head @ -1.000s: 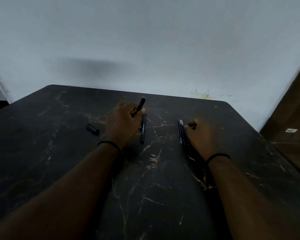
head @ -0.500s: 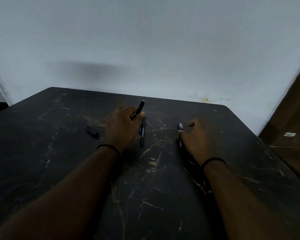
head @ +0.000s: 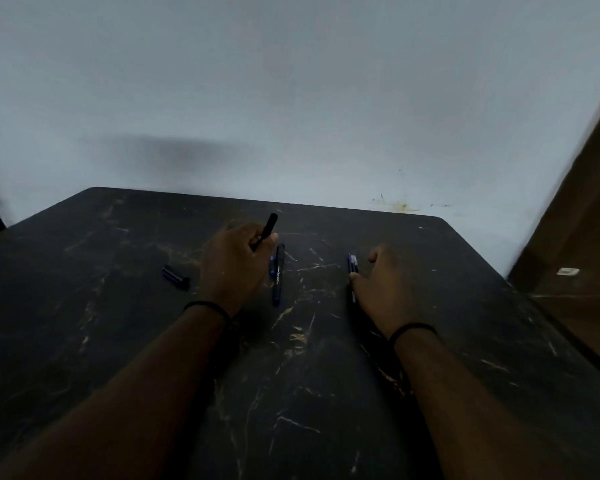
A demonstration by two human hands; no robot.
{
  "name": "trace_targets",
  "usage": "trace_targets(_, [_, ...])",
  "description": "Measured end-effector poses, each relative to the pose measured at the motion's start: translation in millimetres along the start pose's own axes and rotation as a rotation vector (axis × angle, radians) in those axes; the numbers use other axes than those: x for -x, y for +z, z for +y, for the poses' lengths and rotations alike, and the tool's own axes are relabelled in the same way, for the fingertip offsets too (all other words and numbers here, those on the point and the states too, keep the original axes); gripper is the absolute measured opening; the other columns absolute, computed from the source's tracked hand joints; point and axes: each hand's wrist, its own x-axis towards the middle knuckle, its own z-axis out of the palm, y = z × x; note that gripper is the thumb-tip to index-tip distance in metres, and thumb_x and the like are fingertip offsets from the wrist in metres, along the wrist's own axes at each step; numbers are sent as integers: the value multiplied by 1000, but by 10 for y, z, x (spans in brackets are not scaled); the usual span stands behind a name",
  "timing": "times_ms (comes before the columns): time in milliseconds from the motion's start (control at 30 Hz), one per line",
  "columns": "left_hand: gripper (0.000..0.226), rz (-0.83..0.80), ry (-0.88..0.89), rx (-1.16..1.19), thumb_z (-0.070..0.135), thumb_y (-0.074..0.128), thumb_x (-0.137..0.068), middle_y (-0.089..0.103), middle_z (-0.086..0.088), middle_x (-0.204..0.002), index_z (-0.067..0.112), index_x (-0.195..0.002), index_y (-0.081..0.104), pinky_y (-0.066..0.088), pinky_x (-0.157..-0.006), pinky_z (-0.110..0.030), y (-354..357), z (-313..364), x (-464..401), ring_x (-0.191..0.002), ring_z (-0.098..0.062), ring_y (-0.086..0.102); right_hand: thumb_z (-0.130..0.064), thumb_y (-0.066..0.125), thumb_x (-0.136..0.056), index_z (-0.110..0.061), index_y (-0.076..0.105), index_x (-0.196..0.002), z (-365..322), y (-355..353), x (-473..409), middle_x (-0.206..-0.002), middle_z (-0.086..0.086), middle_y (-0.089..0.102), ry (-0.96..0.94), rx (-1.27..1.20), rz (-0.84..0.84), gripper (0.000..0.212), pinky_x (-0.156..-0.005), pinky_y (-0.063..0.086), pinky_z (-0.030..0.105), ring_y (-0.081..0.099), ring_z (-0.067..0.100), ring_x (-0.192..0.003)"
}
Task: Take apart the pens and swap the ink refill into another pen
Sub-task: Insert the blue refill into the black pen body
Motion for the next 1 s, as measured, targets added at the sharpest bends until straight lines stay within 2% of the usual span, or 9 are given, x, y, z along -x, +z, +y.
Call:
trace_targets(67, [33,1,-4,5,28,68,-91,44,13,-65,31,-64,49,34,-54,-25,-1,4,1,-58,-6,44,-38,79,-78,-23,43,-98,-25,-5,11,-96,1,52,-1,6,-31,44,-68,45,32,54,20,-86])
trace_targets(133, [41,0,-13,9,28,69,-90,42,14,-64,35,-59,42,32,-54,-24,1,14,-4,-57,-4,43,-48,82,-73,-27,40,-94,-40,-20,24,-87,-8,45,16,-30,-43,51,-61,40,30,50,14,-79])
trace_targets(233, [42,3,-28,-1,29,69,-90,42,14,-64,33,-58,41,33,-54,-25,-6,22,-6,-57,-5,43,-54,81,-70,-29,42,-91,-61,-32,44,-80,-13,43,23,-77,-4,51,-57,40,30,50,12,-75])
trace_targets(367, [34,10,-31,0,28,69,-90,46,15,-68,33,-65,48,35,-55,-24,-18,29,-2,-61,-4,46,-61,68,-80,-27,58,-88,-133,-49,67,-93,0,60,-22,99,-63,36,-75,54,38,57,19,-87])
trace_targets(467, [45,26,-23,-8,27,70,-90,43,15,-66,36,-59,39,32,-54,-23,-14,31,-3,-58,-3,44,-59,62,-85,-23,72,-92,-211,-48,105,-98,3,66,-82,238,-91,37,-85,54,40,61,21,-93])
trace_targets(567, [42,19,-30,-1,27,70,-90,41,16,-65,36,-61,40,31,-54,-22,-11,27,-7,-58,-3,42,-54,63,-85,-21,76,-92,-308,-54,141,-98,5,69,-113,326,-70,36,-84,55,38,64,24,-91])
trace_targets(767, [30,13,-42,-11,29,68,-90,42,17,-66,32,-67,50,31,-53,-21,-22,32,1,-58,-1,43,-48,61,-87,-18,75,-100,-478,-126,221,-105,7,69,-123,430,-104,36,-83,56,37,65,25,-95])
trace_targets(900, [28,11,-60,-13,31,68,-91,47,12,-67,27,-66,54,34,-54,-25,-9,20,0,-60,-6,46,-40,60,-86,-13,69,-95,-645,-160,331,-102,10,68,-140,476,-166,31,-78,54,36,66,29,-95])
trace_targets(1000, [19,8,-71,-24,31,67,-91,54,7,-72,19,-76,65,43,-56,-28,-13,26,14,-64,-8,51,-42,56,-85,-14,68,-88,-750,-169,452,-96,9,70,-174,468,-235,31,-78,50,34,66,30,-93])
